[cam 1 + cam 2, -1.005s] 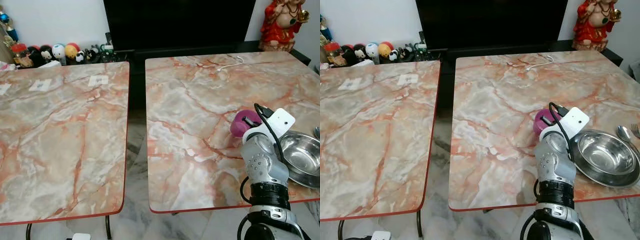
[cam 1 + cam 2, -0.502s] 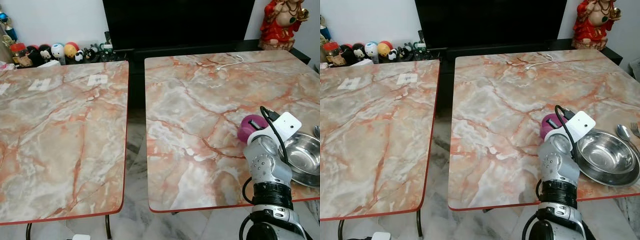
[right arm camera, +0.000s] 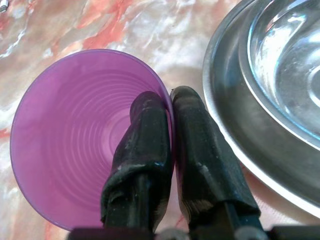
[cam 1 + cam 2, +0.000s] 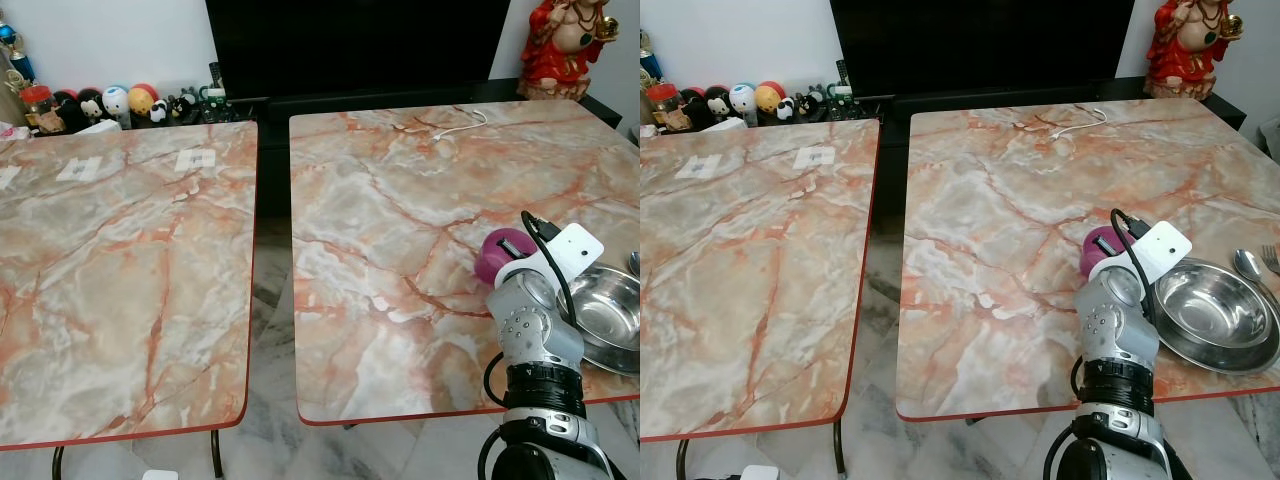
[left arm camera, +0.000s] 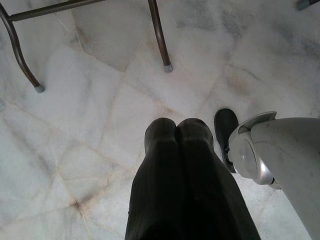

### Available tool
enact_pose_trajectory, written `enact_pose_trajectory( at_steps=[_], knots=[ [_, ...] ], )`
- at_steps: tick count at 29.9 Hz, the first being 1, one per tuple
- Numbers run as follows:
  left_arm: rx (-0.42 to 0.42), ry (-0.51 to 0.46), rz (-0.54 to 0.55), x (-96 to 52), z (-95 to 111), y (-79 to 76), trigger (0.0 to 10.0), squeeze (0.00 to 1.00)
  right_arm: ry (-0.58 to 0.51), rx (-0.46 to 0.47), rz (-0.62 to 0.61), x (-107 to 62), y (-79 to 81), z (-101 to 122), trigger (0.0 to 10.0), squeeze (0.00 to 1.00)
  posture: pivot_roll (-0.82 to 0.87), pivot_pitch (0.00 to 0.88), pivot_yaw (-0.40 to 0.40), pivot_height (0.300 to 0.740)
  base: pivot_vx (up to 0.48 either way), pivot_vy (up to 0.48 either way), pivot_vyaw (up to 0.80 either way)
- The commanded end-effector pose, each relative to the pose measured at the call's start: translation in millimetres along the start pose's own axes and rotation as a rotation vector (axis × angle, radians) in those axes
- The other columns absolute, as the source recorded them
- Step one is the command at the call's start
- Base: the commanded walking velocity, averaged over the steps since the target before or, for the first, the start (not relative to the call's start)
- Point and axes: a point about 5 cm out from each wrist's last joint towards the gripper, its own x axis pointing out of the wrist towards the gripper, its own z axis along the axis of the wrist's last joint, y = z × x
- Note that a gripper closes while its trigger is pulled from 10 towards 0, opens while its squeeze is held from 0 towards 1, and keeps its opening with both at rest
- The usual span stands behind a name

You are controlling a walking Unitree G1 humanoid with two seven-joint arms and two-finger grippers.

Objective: Setting the table

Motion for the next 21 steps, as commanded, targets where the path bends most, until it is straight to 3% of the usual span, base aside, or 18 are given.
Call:
enact_pose_trajectory(
  at_steps=[1, 2, 4, 6, 7, 8, 9, 14, 15, 16, 17, 18, 20, 21],
  knots=[
    [0.010, 0.034, 0.001, -1.9, -7.4, 2.4, 10.0, 0.00, -0.008, 0.017, 0.013, -2.0, 6.4, 4.7, 10.0, 0.33, -0.01, 0.027, 0.028, 0.740, 0.000, 0.000, 0.00],
    [0.009, 0.034, 0.001, -2.0, -7.5, 2.3, 10.0, 0.00, -0.008, 0.017, 0.014, -2.1, 6.6, 4.6, 10.0, 0.49, -0.01, 0.027, 0.028, 0.740, 0.000, 0.000, 0.00],
    [0.009, 0.035, 0.000, -2.0, -7.7, 2.1, 10.0, 0.00, -0.008, 0.017, 0.015, -2.3, 7.0, 4.4, 10.0, 0.49, -0.01, 0.027, 0.027, 0.740, 0.000, 0.000, 0.00],
    [0.009, 0.035, 0.000, -2.1, -8.0, 2.1, 10.0, 0.00, -0.008, 0.014, 0.014, -2.4, 7.3, 4.4, 10.0, 0.44, -0.01, 0.026, 0.027, 0.740, 0.000, 0.000, 0.00],
    [0.008, 0.035, 0.000, -2.2, -8.1, 2.2, 10.0, 0.00, -0.010, 0.011, 0.010, -2.3, 7.1, 4.8, 10.0, 0.33, -0.01, 0.026, 0.027, 0.740, 0.000, 0.000, 0.00],
    [0.008, 0.035, 0.000, -2.2, -8.1, 2.2, 10.0, 0.00, -0.010, 0.011, 0.010, -2.3, 7.1, 4.8, 10.0, 0.33, -0.01, 0.026, 0.027, 0.740, 0.000, 0.000, 0.00],
    [0.008, 0.035, 0.000, -2.2, -8.2, 2.2, 10.0, 0.00, -0.012, 0.011, 0.009, -2.0, 6.9, 5.4, 10.0, 0.00, -0.01, 0.025, 0.027, 0.740, 0.000, 0.000, 0.00],
    [0.008, 0.034, 0.001, -2.3, -8.1, 2.7, 10.0, 0.00, -0.018, 0.012, 0.005, -1.7, 6.7, 7.5, 10.0, 0.00, -0.01, 0.024, 0.027, 0.740, 0.000, 0.000, 0.00],
    [0.009, 0.034, 0.001, -2.2, -8.0, 2.7, 10.0, 0.00, -0.018, 0.013, 0.006, -1.9, 7.0, 7.5, 10.0, 0.07, -0.01, 0.024, 0.027, 0.740, 0.000, 0.000, 0.00],
    [0.009, 0.034, 0.001, -2.2, -8.0, 2.7, 10.0, 0.00, -0.018, 0.013, 0.006, -1.9, 7.0, 7.5, 10.0, 0.07, -0.01, 0.024, 0.027, 0.740, 0.000, 0.000, 0.00],
    [0.008, 0.033, 0.001, -2.2, -7.9, 2.7, 10.0, 0.00, -0.018, 0.015, 0.007, -2.1, 7.2, 7.6, 10.0, 0.76, -0.01, 0.023, 0.026, 0.740, 0.000, 0.000, 0.00],
    [0.009, 0.032, 0.000, -2.2, -7.7, 2.6, 10.0, 0.00, -0.017, 0.015, 0.008, -2.2, 7.5, 7.4, 10.0, 1.00, -0.01, 0.023, 0.026, 0.740, 0.000, 0.000, 0.00],
    [0.007, 0.030, 0.000, -2.1, -7.5, 2.3, 10.0, 0.00, -0.015, 0.013, 0.006, -2.4, 7.8, 6.7, 10.0, 1.00, -0.01, 0.025, 0.027, 0.740, 0.000, 0.000, 0.00],
    [0.008, 0.030, 0.000, -2.1, -7.5, 2.2, 10.0, 0.00, -0.014, 0.012, 0.005, -2.4, 7.8, 6.6, 10.0, 0.49, -0.01, 0.025, 0.027, 0.740, 0.000, 0.000, 0.00]
  ],
)
